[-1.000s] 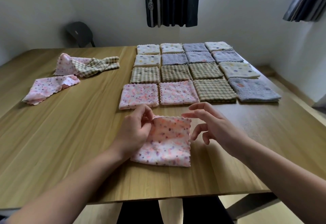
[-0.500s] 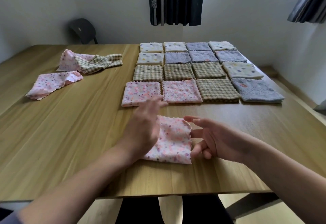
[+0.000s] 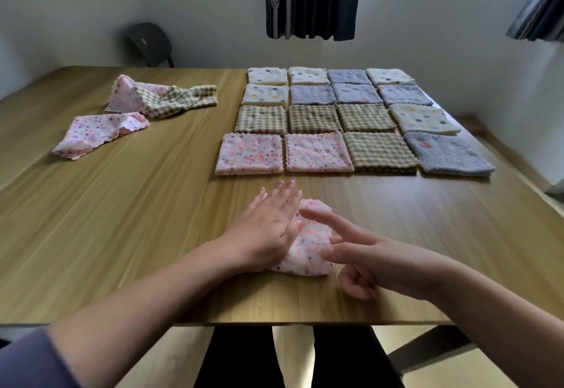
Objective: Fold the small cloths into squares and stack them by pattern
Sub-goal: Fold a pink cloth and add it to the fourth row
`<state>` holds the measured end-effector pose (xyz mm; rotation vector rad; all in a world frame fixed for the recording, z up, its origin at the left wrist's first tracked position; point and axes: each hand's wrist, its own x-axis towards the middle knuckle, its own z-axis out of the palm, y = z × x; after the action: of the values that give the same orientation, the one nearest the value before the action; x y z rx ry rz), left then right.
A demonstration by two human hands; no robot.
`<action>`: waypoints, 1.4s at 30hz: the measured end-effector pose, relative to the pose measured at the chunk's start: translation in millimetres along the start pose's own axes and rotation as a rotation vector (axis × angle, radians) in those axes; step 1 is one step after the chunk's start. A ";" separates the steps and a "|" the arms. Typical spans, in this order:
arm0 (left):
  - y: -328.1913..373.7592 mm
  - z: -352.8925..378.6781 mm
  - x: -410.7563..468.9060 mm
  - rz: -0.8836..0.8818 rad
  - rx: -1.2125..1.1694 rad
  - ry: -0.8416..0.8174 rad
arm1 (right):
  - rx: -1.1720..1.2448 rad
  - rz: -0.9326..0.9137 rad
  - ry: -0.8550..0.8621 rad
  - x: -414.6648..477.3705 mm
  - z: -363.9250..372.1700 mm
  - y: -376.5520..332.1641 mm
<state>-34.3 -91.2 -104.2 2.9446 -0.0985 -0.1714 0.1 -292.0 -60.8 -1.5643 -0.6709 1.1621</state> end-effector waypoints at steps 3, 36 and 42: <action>-1.7 -0.2 -1.3 0.003 0.009 0.005 | -0.039 -0.001 -0.011 2.0 2.4 -1.3; -64.2 4.7 -28.0 -0.220 -0.032 0.246 | -1.399 -0.154 0.244 66.0 11.2 17.1; -67.5 5.2 -26.6 -0.224 0.004 0.220 | -1.356 0.093 0.409 30.7 -55.6 28.1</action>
<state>-57.6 -24.0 -119.4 2.9489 0.2624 0.1224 58.9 -296.6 -97.5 -2.8489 -1.2073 0.2883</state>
